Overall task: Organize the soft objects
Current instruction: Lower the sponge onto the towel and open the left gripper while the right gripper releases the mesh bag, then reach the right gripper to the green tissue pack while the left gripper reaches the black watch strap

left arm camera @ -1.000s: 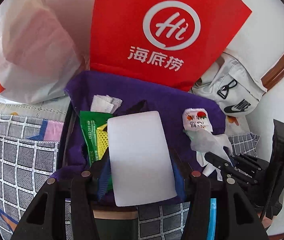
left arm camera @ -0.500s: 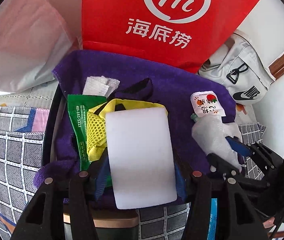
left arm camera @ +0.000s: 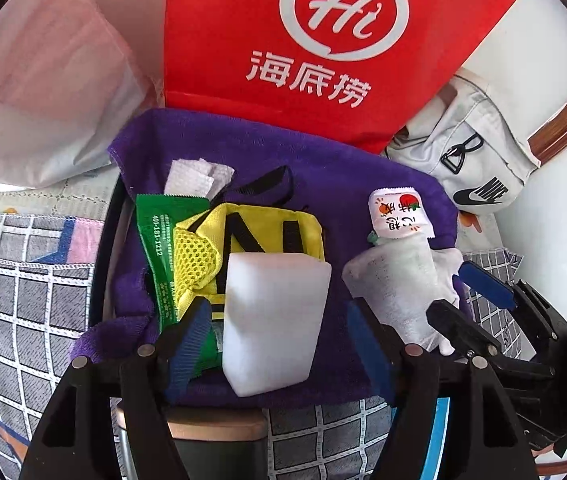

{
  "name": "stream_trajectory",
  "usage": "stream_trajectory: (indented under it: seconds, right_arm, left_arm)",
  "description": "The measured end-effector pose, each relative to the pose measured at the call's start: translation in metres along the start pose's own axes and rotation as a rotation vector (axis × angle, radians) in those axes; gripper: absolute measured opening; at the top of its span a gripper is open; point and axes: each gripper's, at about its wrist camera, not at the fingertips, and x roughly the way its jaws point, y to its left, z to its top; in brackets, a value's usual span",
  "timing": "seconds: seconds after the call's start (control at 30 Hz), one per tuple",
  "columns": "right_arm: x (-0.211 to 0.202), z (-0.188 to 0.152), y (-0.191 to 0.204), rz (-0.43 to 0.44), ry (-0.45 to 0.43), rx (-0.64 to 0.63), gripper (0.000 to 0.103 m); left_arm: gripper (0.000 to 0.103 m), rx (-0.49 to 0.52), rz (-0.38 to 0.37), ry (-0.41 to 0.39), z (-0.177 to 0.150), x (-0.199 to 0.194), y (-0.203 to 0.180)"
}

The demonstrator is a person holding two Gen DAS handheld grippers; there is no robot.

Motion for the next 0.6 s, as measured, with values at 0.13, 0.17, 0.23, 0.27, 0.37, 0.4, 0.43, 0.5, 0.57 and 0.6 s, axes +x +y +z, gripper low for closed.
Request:
stream_trajectory:
  seconds: [0.13, 0.17, 0.23, 0.27, 0.37, 0.4, 0.43, 0.5, 0.57, 0.6]
  right_arm:
    - [-0.016, 0.003, 0.007, 0.001, -0.039, 0.015, 0.063]
    - [-0.021, 0.004, 0.009, 0.006, -0.048, 0.023, 0.063]
    - [-0.034, 0.004, 0.013, 0.021, -0.072, 0.040, 0.063]
    - [-0.041, 0.003, 0.016, 0.032, -0.088, 0.047, 0.063]
    - [-0.057, -0.003, 0.030, 0.046, -0.094, 0.035, 0.063]
    - [-0.061, -0.007, 0.034, 0.039, -0.090, 0.027, 0.063]
    - [-0.065, -0.011, 0.039, 0.036, -0.086, 0.019, 0.063]
    - [-0.071, -0.023, 0.050, 0.052, -0.072, -0.007, 0.063]
    - [-0.075, -0.038, 0.062, 0.069, -0.064, -0.029, 0.063]
    - [-0.075, -0.044, 0.067, 0.078, -0.057, -0.039, 0.063]
  left_arm:
    - [0.069, -0.009, 0.012, -0.023, 0.000, -0.012, 0.000]
    - [0.069, -0.013, 0.014, -0.034, 0.000, -0.016, 0.000]
    - [0.069, -0.013, 0.018, -0.071, -0.001, -0.030, -0.001]
    - [0.069, -0.020, 0.019, -0.089, -0.004, -0.038, -0.001]
    - [0.069, -0.048, 0.004, -0.106, -0.013, -0.058, 0.004]
    - [0.069, -0.043, -0.002, -0.111, -0.016, -0.063, 0.004]
    - [0.069, -0.034, -0.001, -0.116, -0.021, -0.069, 0.003]
    - [0.069, -0.018, 0.015, -0.134, -0.034, -0.083, 0.005]
    - [0.069, -0.016, 0.022, -0.147, -0.050, -0.093, 0.009]
    - [0.069, -0.020, 0.021, -0.148, -0.055, -0.096, 0.013]
